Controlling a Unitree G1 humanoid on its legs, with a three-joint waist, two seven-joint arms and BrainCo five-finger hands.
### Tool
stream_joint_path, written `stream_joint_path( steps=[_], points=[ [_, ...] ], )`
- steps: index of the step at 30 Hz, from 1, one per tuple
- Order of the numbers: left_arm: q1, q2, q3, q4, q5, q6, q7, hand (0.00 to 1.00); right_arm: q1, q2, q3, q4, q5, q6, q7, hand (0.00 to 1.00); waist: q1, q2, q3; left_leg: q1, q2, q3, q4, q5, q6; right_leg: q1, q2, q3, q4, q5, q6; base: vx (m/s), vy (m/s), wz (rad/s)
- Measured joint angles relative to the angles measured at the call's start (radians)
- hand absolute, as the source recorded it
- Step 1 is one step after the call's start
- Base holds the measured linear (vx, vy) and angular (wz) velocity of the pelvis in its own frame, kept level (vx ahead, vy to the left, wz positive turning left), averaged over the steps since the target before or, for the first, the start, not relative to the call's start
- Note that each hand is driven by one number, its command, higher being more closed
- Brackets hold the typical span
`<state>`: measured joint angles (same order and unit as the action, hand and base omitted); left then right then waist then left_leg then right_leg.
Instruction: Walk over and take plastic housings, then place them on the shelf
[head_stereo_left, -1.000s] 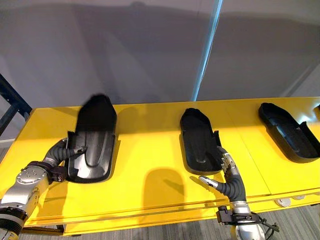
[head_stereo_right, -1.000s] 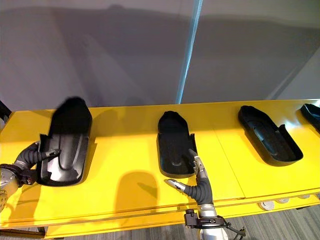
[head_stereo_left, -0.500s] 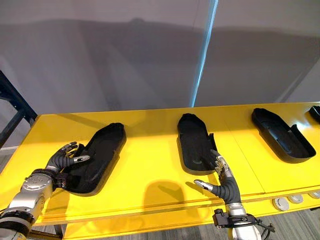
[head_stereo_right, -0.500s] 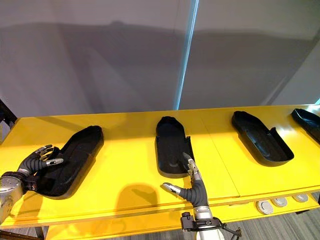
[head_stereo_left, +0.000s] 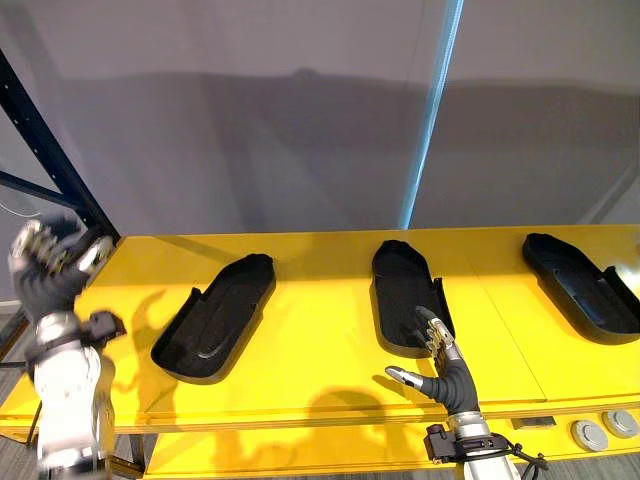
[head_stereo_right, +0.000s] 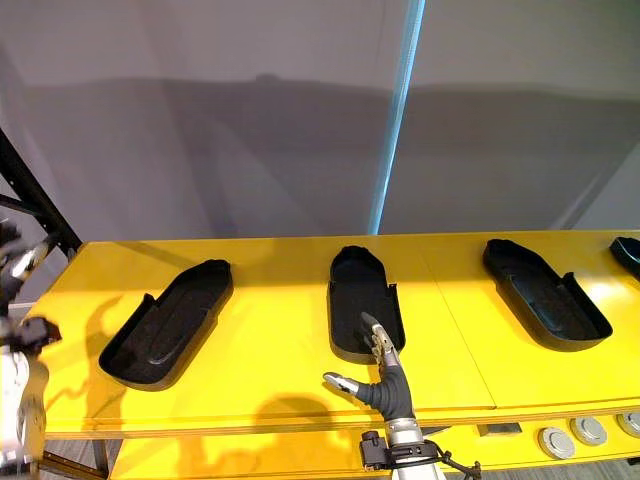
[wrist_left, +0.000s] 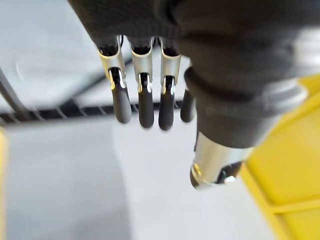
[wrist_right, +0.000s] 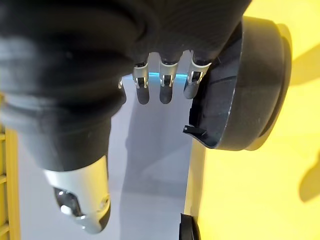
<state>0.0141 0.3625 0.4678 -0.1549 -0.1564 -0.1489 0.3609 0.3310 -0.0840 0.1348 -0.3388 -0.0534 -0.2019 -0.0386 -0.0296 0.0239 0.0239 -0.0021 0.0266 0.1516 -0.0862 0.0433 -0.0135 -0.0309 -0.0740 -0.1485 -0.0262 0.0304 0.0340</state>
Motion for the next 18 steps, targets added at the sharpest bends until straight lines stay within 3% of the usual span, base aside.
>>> stream_joint_path(
  steps=[4,10,18],
  points=[
    [0.195,-0.138,-0.003,-0.042,0.062,-0.003,-0.028,1.00,0.003,0.039,-0.057,-0.001,0.008,-0.014,0.019,0.00,0.013,-0.001,-0.001,-0.002,0.000,-0.014,-0.004,0.002,-0.001,0.005,0.000,-0.006,0.000,-0.001,0.001,-0.05,-0.003,0.09],
    [0.282,-0.174,-0.033,-0.044,0.051,-0.006,-0.145,1.00,0.007,0.043,-0.071,-0.002,0.010,-0.015,0.033,0.00,0.022,-0.002,-0.002,-0.016,-0.005,-0.040,-0.004,0.010,0.002,0.002,-0.005,-0.032,0.000,-0.002,0.003,-0.04,0.000,0.12],
    [0.305,-0.179,-0.132,-0.042,-0.097,-0.004,-0.287,1.00,0.009,0.042,-0.073,-0.002,0.010,-0.015,0.056,0.00,0.019,-0.007,0.001,-0.015,-0.007,-0.037,0.000,0.009,0.002,0.003,-0.008,-0.029,0.000,-0.003,0.004,-0.01,0.002,0.00]
  ],
)
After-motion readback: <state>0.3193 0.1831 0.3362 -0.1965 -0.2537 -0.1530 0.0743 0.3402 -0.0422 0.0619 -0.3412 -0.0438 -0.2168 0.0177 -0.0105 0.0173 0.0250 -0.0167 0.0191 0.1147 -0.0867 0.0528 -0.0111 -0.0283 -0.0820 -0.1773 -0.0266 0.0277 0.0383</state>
